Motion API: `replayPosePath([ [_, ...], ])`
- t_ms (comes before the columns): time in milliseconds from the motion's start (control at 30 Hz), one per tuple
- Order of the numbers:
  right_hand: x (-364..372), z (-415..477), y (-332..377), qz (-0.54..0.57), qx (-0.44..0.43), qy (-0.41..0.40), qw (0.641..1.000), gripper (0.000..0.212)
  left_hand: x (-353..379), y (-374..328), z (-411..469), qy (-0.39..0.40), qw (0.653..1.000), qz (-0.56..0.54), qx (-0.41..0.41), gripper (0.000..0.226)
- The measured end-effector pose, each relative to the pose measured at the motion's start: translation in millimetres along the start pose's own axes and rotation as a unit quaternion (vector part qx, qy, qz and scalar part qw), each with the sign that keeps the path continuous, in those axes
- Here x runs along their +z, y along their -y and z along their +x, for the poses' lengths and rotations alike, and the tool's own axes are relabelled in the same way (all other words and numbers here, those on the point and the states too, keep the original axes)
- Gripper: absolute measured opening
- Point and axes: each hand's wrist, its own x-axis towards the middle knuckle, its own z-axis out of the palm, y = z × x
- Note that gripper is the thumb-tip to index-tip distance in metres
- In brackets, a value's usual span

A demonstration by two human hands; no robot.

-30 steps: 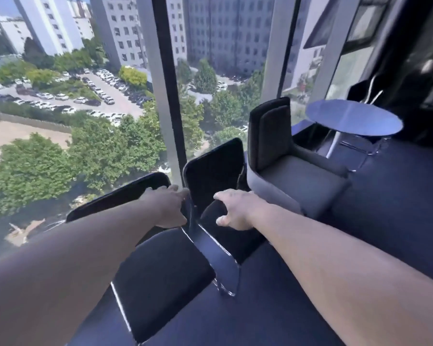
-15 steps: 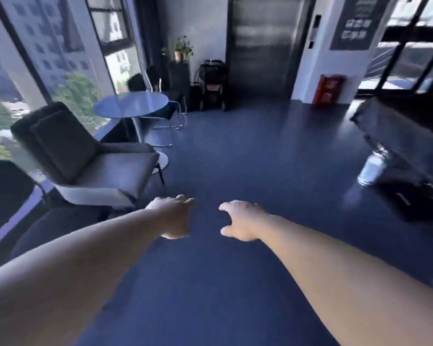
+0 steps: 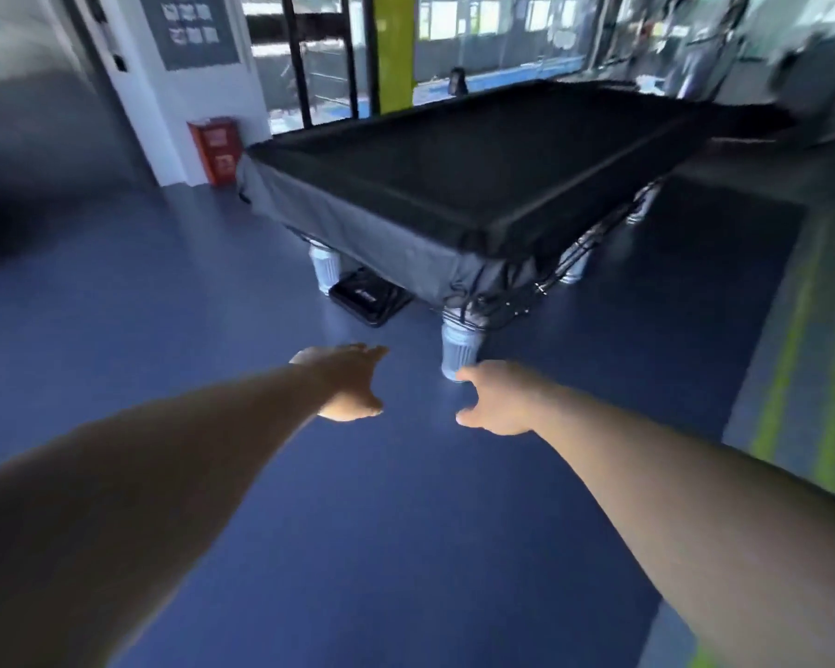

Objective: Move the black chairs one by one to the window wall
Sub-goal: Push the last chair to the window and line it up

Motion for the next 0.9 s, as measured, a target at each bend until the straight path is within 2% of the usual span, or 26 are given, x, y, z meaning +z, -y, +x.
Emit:
replayPosePath([
  [200,-34.7,17.6,-157.3,0.048,0.092,0.002,0.995,0.064,-49.9,-117.8,143.5,0.0,0.993,0.048,0.108,0.087],
  [467,-87.4,125.6,-357.0,0.093,0.202,-0.011,0.975,0.065,-110.1,-248.1,372.7,-0.006,0.974,0.097,0.203,0.084],
  [667,-131.2,186.1,-489.6,0.128,0.242,-0.019,0.961,0.067,-156.4,-339.2,515.5,0.028,0.96,0.127,0.247,0.088],
  [900,-188.0,254.5,-688.5,0.153,0.271,-0.038,0.949,0.067,-222.0,-497.2,688.5,0.021,0.948,0.131,0.29,0.084],
])
